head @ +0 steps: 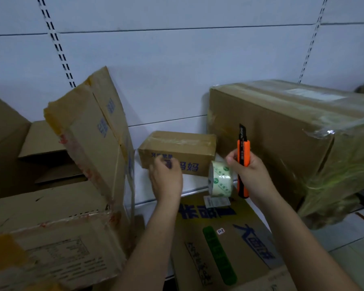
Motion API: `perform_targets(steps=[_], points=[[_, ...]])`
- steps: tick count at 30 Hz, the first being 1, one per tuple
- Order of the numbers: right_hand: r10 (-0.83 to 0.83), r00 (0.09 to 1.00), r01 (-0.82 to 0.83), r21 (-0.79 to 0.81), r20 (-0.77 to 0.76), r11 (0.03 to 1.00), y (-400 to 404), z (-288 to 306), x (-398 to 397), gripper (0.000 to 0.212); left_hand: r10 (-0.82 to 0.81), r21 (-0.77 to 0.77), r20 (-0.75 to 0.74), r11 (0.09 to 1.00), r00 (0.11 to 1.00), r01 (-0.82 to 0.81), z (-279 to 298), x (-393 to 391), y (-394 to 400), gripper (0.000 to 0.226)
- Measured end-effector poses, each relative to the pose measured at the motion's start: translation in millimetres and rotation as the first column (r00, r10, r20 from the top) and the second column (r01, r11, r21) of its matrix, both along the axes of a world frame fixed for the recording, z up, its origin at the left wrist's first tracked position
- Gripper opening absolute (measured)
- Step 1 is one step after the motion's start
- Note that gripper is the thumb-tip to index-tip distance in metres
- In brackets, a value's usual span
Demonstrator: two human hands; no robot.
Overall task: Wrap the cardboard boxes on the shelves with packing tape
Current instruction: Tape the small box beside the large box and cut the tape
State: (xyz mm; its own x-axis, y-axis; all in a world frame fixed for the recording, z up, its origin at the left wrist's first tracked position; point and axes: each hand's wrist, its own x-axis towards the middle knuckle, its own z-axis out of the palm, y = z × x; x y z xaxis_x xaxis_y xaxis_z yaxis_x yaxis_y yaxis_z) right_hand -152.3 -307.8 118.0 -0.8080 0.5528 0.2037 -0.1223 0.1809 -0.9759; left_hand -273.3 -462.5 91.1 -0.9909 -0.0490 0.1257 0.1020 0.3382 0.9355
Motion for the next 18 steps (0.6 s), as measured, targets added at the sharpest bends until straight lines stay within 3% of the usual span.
perform_targets(steps=[2, 8, 11, 13, 18], points=[[0.035, 0.999, -0.034, -0.058, 0.005, 0.998, 7, -1, -7, 0.010, 0.120, 0.009, -0.038, 0.993, 0.992, -0.120, 7, -25, 5, 0.045], [0.199, 0.975, -0.222, -0.347, -0.099, 0.911, 22, -13, -41, 0.009, 0.208, 0.160, 0.182, 0.958, 0.961, -0.238, 5, -83, 14, 0.093], [0.224, 0.960, -0.276, -0.464, -0.165, 0.842, 24, -20, -53, 0.007, 0.183, 0.306, 0.267, 0.915, 0.946, -0.264, -8, -102, 15, 0.092], [0.223, 0.958, -0.282, -0.477, -0.178, 0.832, 26, -24, -54, 0.007, 0.199, 0.286, 0.299, 0.914, 0.933, -0.287, -15, -102, 15, 0.089], [0.263, 0.949, -0.310, -0.347, -0.176, 0.885, 22, -25, -36, 0.013, 0.313, 0.299, 0.104, 0.895, 0.944, -0.330, -1, -54, 21, 0.071]])
